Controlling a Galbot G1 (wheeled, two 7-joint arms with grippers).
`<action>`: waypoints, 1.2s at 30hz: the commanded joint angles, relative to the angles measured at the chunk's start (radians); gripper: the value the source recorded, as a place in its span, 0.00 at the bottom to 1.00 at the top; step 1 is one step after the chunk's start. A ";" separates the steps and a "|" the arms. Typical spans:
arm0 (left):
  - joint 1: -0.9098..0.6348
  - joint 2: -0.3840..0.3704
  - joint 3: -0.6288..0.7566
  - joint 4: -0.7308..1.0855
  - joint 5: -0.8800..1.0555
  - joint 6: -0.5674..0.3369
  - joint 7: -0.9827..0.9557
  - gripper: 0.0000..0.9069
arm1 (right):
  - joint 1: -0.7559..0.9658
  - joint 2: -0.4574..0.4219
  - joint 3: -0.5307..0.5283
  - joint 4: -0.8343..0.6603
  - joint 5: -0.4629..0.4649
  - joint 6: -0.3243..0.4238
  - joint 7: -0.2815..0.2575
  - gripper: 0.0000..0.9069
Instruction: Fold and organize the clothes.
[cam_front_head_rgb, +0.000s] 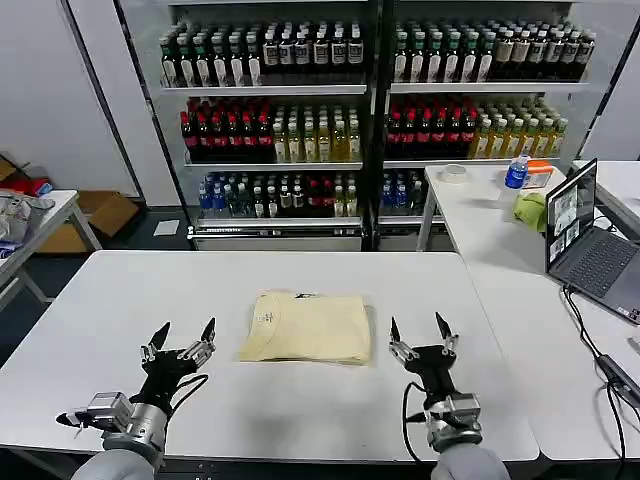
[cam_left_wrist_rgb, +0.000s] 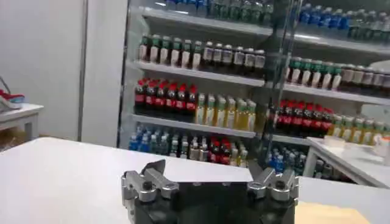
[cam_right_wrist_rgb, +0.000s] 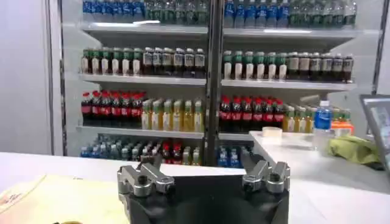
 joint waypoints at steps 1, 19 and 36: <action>0.023 -0.001 0.000 -0.035 0.007 0.003 0.019 1.00 | -0.141 -0.007 0.060 0.122 -0.014 0.013 -0.009 1.00; 0.037 -0.001 -0.011 -0.046 0.006 0.004 0.036 1.00 | -0.158 0.002 0.057 0.137 -0.043 0.015 -0.010 1.00; 0.038 0.001 -0.009 -0.042 0.006 0.003 0.047 1.00 | -0.155 0.002 0.075 0.143 -0.064 0.018 -0.003 1.00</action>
